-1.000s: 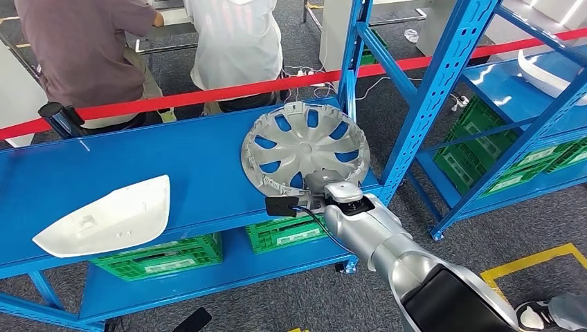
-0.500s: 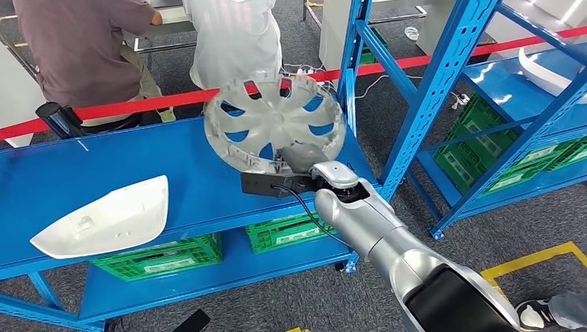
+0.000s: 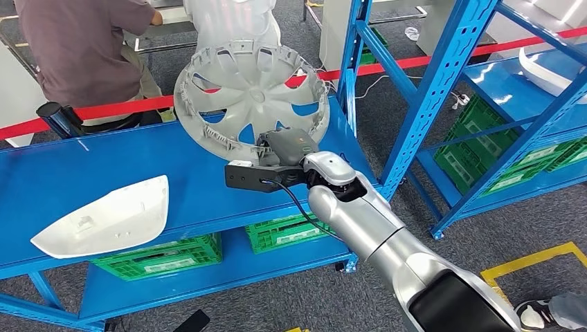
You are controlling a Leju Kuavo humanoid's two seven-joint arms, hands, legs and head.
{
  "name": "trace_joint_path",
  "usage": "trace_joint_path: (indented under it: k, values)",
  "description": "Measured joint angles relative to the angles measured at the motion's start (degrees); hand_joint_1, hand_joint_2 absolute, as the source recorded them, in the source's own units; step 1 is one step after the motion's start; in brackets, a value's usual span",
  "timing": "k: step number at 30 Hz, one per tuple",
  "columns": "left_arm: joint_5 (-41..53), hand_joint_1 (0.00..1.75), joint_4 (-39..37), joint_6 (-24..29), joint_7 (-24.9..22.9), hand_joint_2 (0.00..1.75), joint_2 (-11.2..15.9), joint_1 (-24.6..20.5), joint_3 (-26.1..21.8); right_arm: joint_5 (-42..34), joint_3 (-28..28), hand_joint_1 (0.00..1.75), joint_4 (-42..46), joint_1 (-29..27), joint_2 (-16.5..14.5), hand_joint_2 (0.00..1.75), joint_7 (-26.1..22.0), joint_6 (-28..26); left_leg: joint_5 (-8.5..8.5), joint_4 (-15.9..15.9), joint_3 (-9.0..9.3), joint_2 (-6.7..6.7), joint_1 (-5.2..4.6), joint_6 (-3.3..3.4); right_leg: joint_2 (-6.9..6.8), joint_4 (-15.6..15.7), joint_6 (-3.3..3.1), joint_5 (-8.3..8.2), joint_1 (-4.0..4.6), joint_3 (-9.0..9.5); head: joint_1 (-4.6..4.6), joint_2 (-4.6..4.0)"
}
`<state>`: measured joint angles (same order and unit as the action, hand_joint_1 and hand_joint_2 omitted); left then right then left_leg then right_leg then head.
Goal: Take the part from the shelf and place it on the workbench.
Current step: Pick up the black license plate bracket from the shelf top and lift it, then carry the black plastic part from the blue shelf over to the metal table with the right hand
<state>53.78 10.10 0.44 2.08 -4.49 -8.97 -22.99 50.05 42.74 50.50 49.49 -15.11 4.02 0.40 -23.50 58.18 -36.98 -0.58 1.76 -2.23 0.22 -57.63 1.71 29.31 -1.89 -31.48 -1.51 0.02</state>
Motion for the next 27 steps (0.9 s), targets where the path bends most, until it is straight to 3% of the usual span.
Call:
trace_joint_path:
  k: [18, 27]
  values:
    - [0.4, 0.0, 0.0, 1.1, 0.8, 0.0, -0.1, 1.0, -1.9, 15.4, 3.3, 1.75, 18.5, -5.8, 2.2, 1.75, -1.7, -19.9, -0.06, 0.0, -0.03, 0.02, 0.02, -0.07, 0.01, 0.0, -0.07, 0.06, 0.04, -0.05, 0.0, 0.0]
    - [0.3, 0.0, 0.0, 1.6, 1.2, 0.0, -0.1, 1.7, -3.1, 16.1, 4.4, 1.75, 22.5, -6.3, 2.6, 1.75, -1.9, -21.5, -0.05, 0.0, -0.03, 0.0, 0.03, -0.07, -0.01, 0.0, -0.07, 0.06, 0.06, -0.03, 0.0, 0.0]
